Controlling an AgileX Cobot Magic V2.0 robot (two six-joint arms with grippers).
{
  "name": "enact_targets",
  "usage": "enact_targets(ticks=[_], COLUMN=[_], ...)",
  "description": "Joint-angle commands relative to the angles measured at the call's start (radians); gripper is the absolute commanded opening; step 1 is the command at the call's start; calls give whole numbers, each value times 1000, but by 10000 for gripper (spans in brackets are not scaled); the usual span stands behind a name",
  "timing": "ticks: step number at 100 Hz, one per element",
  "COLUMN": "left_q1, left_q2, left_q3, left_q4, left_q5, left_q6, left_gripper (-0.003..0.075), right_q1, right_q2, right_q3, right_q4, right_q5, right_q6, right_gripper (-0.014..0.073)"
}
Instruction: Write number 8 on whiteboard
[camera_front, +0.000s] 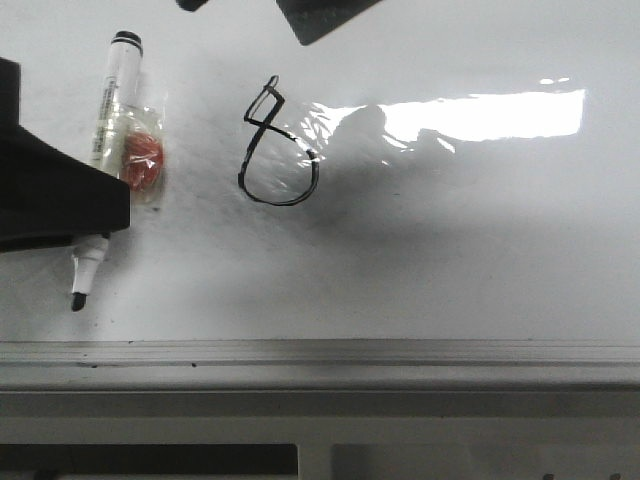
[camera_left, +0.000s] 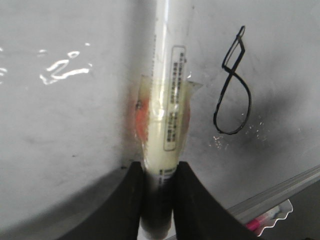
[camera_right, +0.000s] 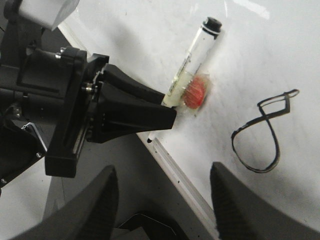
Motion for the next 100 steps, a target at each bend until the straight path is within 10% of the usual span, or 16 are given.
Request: enact_targets(ticks=[1,12,32,51,74,100], left_q1=[2,2,2,2,2,2], left_q2=[-8,-8,-8,-75,-288,-563], left_q3=[-29,-29,-29,-29,-29,81], left_q4=[-3,-3,-3,0,0,30], left_q5=[-73,-74,-75,-76,-69,-78], left_q6=[-9,-9,-9,23,189,317], left_gripper=[214,356,371,364,-20,-20], right_q1=[-5,-5,-5,-5,-5,-5], right_q2=[-18,-18,-20,-80,-246,-579], right_q3=[-25,-25,-25,-19,81,450], right_q4=[16,16,16,-55,-155,-235], right_q5=[-51,-49,-58,-67,-155,-441], right_q6=[1,1,1,1,2,2], right_gripper=[351,351,331,42,-60,-60])
